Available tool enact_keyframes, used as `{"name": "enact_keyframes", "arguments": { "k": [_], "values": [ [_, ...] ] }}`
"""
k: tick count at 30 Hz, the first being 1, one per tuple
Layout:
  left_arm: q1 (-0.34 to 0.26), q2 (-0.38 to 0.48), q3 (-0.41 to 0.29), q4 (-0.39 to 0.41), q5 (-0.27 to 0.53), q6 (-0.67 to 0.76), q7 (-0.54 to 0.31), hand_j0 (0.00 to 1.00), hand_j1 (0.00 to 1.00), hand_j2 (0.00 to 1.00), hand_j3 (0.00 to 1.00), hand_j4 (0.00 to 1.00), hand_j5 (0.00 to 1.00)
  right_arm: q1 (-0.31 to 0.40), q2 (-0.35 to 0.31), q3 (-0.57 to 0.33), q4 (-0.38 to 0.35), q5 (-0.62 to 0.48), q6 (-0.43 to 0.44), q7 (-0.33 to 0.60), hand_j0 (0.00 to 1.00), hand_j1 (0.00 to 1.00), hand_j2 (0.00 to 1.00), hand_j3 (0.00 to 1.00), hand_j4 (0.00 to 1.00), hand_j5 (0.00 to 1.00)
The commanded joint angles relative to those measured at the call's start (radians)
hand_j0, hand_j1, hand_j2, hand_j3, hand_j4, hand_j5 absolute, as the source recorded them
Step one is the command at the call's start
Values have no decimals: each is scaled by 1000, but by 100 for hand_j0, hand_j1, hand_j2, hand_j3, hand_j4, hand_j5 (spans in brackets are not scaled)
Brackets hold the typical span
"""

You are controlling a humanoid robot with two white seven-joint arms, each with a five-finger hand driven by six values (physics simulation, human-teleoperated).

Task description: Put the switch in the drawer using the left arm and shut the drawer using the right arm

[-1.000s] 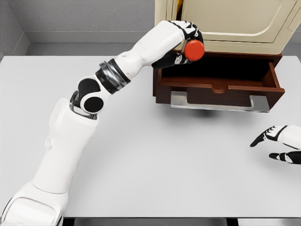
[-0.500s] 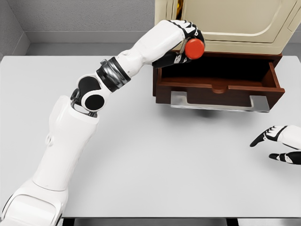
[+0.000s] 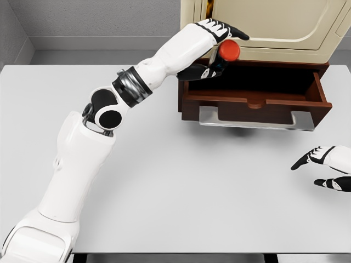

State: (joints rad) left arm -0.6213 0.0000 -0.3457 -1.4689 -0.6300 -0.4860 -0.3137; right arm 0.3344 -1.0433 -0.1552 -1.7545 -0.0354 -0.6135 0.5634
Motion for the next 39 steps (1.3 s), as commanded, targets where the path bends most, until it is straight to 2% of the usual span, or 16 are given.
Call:
{"name": "enact_keyframes", "arguments": {
  "k": [1,16,18,21,22,23,24,25,27,30,32,33,34,38,39],
  "values": [
    [0,0,1,-1,6,1,1,81,81,81,81,81,81,0,-1,0,0,-8,3,0,70,70,70,70,70,70],
    [6,0,-6,-16,10,-2,1,81,81,81,81,81,81,6,-1,-1,0,-8,3,0,73,73,73,73,73,73],
    [11,0,-3,-41,13,-104,1,81,81,81,81,81,81,6,-1,-1,0,-8,3,0,73,73,73,73,73,73],
    [12,0,2,-68,19,-125,1,81,81,81,81,81,81,8,-1,-3,0,-8,3,0,73,73,73,73,73,73],
    [17,0,1,-70,21,-125,1,84,84,84,84,84,84,8,-1,-3,-2,-9,3,0,73,73,73,73,73,73],
    [25,0,1,-91,24,-125,1,100,100,100,100,100,100,8,-1,-3,0,-9,3,0,73,73,73,73,73,73],
    [47,34,1,-148,38,-125,1,100,100,100,100,100,100,8,0,-3,0,-8,3,0,73,73,73,73,73,73],
    [63,86,-4,-209,153,-125,-1,100,100,100,100,100,100,8,-1,-3,0,-8,3,0,73,73,73,73,73,73],
    [55,162,-52,-217,306,-125,-2,100,100,100,100,100,100,8,0,-3,-2,-8,3,0,74,74,74,74,74,74],
    [-28,348,-188,-283,627,-88,-64,100,100,100,100,100,100,9,-1,-3,-2,-8,3,0,74,74,74,74,74,74],
    [-41,405,-223,-327,754,-6,-88,100,100,100,100,100,100,12,-1,-3,-2,-8,3,0,74,74,74,74,74,74],
    [-46,436,-239,-330,838,44,-148,100,100,100,100,100,100,12,0,-3,-2,-8,3,0,74,74,74,74,74,74],
    [-48,439,-249,-330,906,89,-203,100,100,100,100,100,100,12,0,-4,-2,-8,3,0,80,80,80,80,80,80],
    [-49,455,-253,-330,1089,236,-297,100,100,100,100,100,100,9,2,-4,-13,-20,3,-4,77,77,77,77,77,77],
    [-51,474,-253,-330,1139,279,-297,100,100,100,100,100,100,5,2,-3,-13,-20,3,-4,77,77,77,77,77,77]
  ]
}}
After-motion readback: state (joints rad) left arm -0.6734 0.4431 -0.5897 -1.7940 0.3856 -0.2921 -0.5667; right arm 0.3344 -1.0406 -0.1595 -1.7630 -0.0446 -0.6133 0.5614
